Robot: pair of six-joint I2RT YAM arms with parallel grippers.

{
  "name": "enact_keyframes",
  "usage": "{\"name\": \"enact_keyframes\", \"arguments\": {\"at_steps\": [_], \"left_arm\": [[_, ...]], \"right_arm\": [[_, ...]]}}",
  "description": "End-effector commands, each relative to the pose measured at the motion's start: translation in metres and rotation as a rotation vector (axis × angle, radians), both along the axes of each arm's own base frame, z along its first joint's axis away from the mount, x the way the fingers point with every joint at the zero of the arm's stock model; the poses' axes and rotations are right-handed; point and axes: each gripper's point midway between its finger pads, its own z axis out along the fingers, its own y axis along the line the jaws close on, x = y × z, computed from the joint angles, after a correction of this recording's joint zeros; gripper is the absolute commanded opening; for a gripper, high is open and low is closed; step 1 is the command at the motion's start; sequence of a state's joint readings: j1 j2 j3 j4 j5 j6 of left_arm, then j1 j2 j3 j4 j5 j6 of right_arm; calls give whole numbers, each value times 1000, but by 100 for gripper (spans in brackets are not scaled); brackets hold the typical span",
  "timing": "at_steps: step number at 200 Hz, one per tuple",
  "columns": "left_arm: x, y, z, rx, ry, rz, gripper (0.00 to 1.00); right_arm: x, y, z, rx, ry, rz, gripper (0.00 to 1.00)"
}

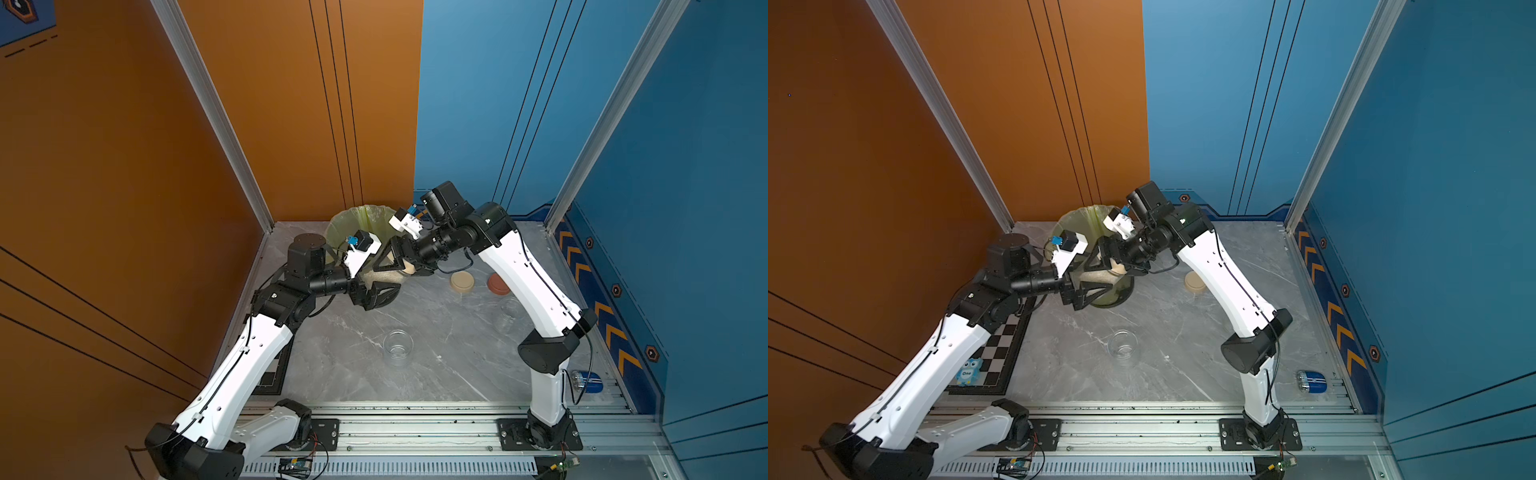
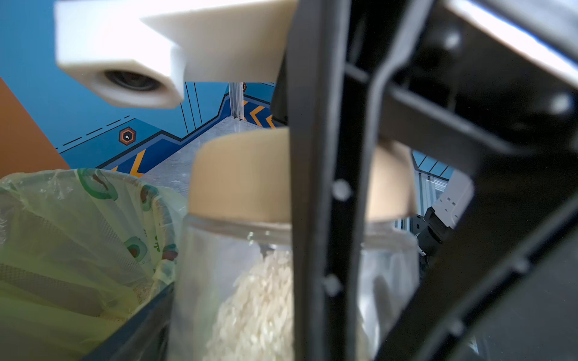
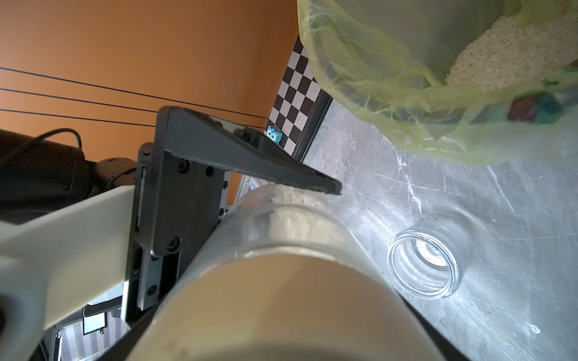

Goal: Empty moldy rice from jars
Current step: Adjust the jar.

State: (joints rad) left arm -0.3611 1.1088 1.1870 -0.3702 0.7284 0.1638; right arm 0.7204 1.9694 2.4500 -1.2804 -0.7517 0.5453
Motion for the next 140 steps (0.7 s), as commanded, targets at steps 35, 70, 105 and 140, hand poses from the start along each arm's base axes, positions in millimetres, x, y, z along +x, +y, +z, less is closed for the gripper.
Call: {"name": "enact_keyframes", "arguments": {"at_steps": [35,70,105,140], "left_arm": [[20,12,19,-29,-63,81,98],[20,10,17,-31,-50,70,98],[21,9,16,-20,-61,84,98],[28,11,8,54,-120,171,75]], "right_arm": [[-54,0,42,130,-11,165,0],[-58,9,50,165,-27,185,0],[-57,14,48,165,-20,181,0],[-56,20,48,167,-17,171,0]]}}
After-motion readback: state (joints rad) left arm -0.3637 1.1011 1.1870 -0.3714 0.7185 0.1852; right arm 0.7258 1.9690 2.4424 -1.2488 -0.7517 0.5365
